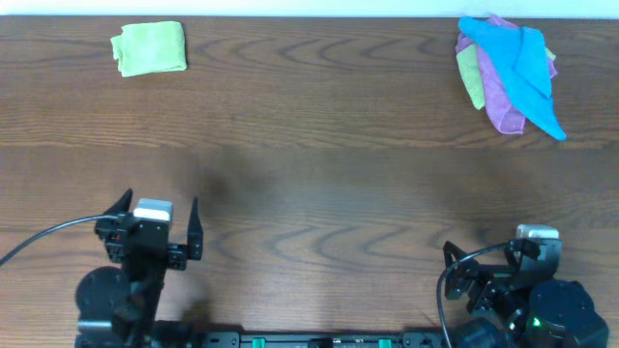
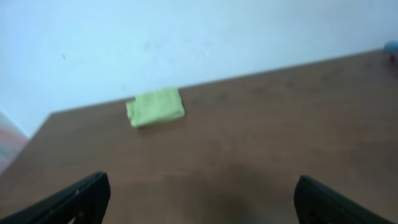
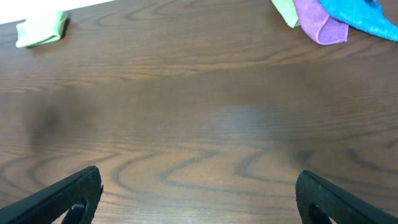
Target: Fold the cloth
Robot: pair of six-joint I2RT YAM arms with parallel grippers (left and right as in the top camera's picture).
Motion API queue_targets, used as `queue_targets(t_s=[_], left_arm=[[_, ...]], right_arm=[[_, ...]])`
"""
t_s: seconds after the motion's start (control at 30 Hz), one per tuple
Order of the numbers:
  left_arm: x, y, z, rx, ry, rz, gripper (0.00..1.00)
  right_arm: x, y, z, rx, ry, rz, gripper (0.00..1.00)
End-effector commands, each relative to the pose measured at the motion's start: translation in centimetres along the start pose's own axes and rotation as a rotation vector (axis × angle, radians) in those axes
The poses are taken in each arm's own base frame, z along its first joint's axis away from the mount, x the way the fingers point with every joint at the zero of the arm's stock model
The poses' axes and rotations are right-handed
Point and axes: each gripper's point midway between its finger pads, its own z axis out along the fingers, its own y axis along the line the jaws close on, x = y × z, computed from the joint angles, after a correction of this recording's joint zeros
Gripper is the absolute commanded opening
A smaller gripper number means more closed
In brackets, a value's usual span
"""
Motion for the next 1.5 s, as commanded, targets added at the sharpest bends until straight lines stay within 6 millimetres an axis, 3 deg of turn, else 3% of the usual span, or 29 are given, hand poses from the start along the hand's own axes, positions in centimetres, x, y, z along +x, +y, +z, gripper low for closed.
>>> queue_targets(t_s=[0.0, 0.13, 0.33, 0.47, 0.8, 1.47], left_arm=[[2.3, -0.5, 1.1, 0.004, -0.028, -0.01, 0.95], [4.9, 0.7, 2.2, -0.091, -0.035, -0.074, 0.95], [7.5, 1.4, 2.7, -0.138, -0.013, -0.123, 0.96], [9.5, 1.7, 3.1, -0.165, 0.026, -0.251, 0.96], [12.7, 2.2, 3.7, -0.216, 0.055, -0.373, 0.96], [12.8, 2.5, 3.6, -0.232, 0.064, -0.296, 0.96]], right_arm=[[-0.3, 0.1, -0.2, -0.006, -0.01, -0.009, 0.99], [-0.3, 0.1, -0.2, -0.006, -0.01, -0.009, 0.99], [-0.3, 0.1, -0.2, -0.006, -0.01, -0.009, 0.99], [-0.3, 0.1, -0.2, -0.006, -0.01, -0.009, 0.99], [-0.3, 0.1, -0.2, -0.006, -0.01, -0.009, 0.99], [-0.3, 0.1, -0.2, -0.006, -0.01, -0.009, 0.99]])
